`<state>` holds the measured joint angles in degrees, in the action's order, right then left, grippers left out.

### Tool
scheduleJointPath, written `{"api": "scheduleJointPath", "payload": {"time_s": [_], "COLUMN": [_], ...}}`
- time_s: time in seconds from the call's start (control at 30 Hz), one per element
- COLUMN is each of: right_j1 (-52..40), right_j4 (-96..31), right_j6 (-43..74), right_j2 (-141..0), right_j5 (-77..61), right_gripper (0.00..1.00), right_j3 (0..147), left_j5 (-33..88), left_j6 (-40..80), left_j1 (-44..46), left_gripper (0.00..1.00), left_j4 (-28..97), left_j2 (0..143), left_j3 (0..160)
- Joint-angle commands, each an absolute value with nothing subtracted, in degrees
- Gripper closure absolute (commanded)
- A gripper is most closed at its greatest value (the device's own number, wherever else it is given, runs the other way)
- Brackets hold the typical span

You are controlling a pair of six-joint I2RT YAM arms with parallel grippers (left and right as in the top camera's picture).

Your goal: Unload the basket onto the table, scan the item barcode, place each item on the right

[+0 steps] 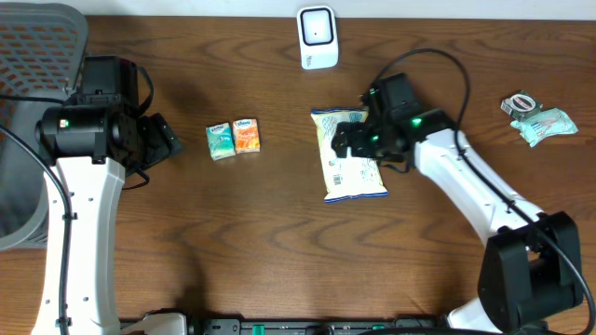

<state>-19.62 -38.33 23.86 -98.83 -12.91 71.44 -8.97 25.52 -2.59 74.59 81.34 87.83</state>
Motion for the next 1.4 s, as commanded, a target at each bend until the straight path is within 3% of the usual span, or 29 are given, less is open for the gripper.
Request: {"api": "scheduleJointPath", "payload": {"time_s": [0.0, 0.7, 1.0, 1.37], "right_j1": [-16.73, -12.73, -12.71, -11.62], "right_j4": [-38.96, -38.30, -35.27, -35.53], "right_j6": [23.44, 19.31, 12.51, 12.56], "right_j2": [-97.76, -99.35, -104.40, -105.84], "right_j5": [-12.34, -3.57, -17.45, -17.61], "right_gripper": [0.01, 0.01, 0.01, 0.01], "right_j3": [71.57, 71.46, 71.46, 71.46], "left_j5": [-9.52, -9.52, -9.52, -9.52], "left_j6": [26.02, 26.04, 26.04, 26.04], "left_j1": [-2.83, -2.83, -2.83, -2.83], "left_gripper": [0.02, 0.02, 0.02, 0.02], "left_j4": [74.76, 74.76, 74.76, 74.76], "left_j2": [81.58, 81.58, 81.58, 81.58], "left_j3": [87.99, 87.99, 87.99, 87.99]}}
